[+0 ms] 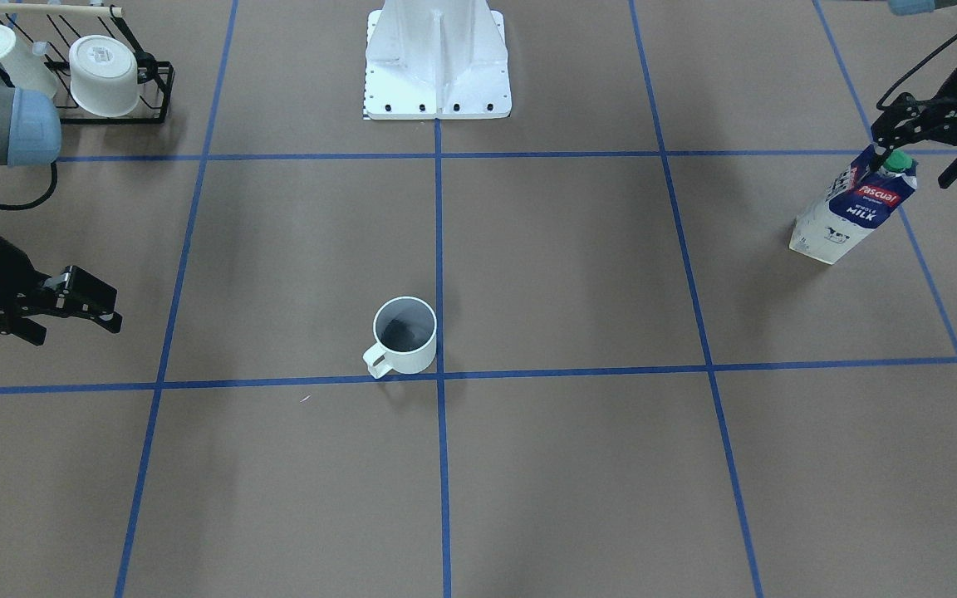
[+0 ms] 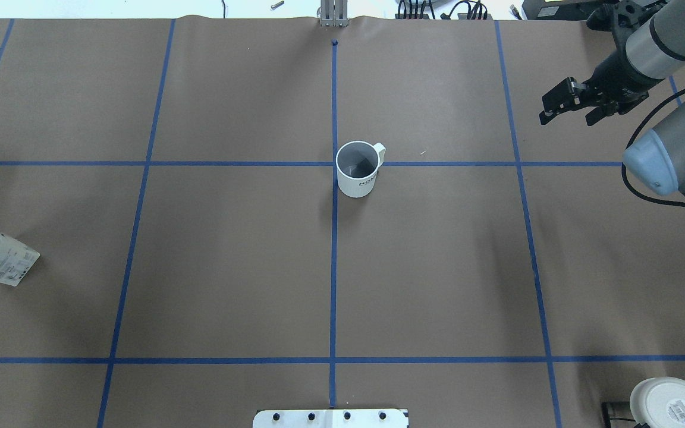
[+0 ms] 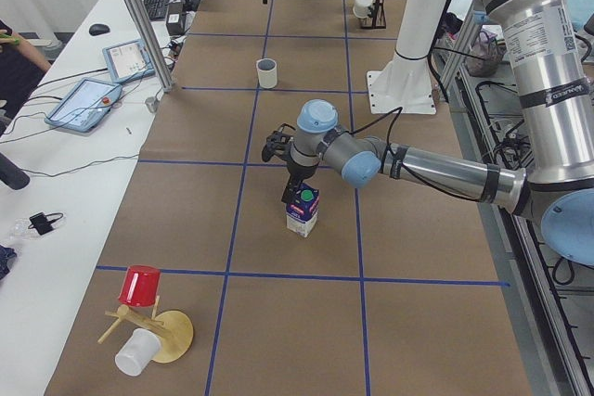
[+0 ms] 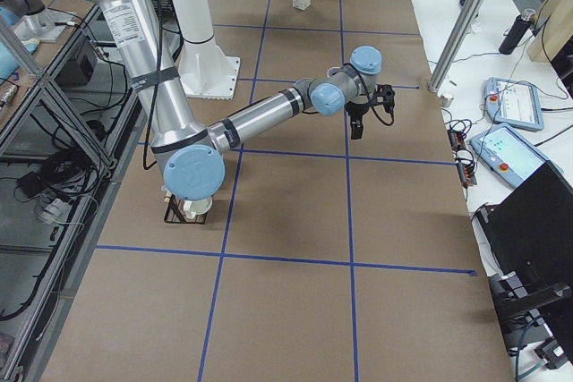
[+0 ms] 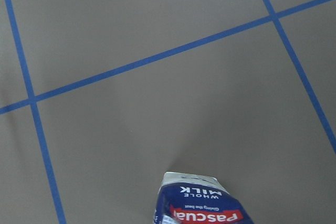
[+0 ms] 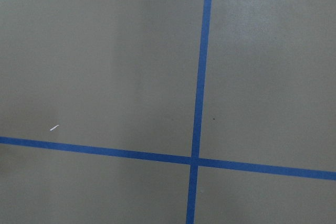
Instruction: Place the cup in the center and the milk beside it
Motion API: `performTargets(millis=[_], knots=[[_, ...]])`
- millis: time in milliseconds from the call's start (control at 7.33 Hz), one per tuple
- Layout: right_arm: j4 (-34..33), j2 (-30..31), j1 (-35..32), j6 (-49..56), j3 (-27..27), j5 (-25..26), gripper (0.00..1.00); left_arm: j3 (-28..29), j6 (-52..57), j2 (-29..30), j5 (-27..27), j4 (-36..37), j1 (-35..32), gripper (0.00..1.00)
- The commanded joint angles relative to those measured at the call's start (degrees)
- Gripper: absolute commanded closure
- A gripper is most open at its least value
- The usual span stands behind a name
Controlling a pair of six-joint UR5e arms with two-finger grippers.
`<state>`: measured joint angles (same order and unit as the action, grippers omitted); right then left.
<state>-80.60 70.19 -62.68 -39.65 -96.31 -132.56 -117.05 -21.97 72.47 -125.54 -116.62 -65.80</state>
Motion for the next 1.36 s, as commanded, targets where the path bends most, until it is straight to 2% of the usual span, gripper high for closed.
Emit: performTargets(millis=[0, 1227], knots=[[0.00, 0.12, 0.18, 0.01, -0.02, 0.11, 0.00, 1.12, -0.27, 0.03, 0.12, -0.36, 0.32, 0.02], [-0.53, 0.12, 0.71, -0.08, -0.02, 0.20, 0.00, 2.62, -0.27, 0.74, 0.04, -0.27, 3.49, 0.03]])
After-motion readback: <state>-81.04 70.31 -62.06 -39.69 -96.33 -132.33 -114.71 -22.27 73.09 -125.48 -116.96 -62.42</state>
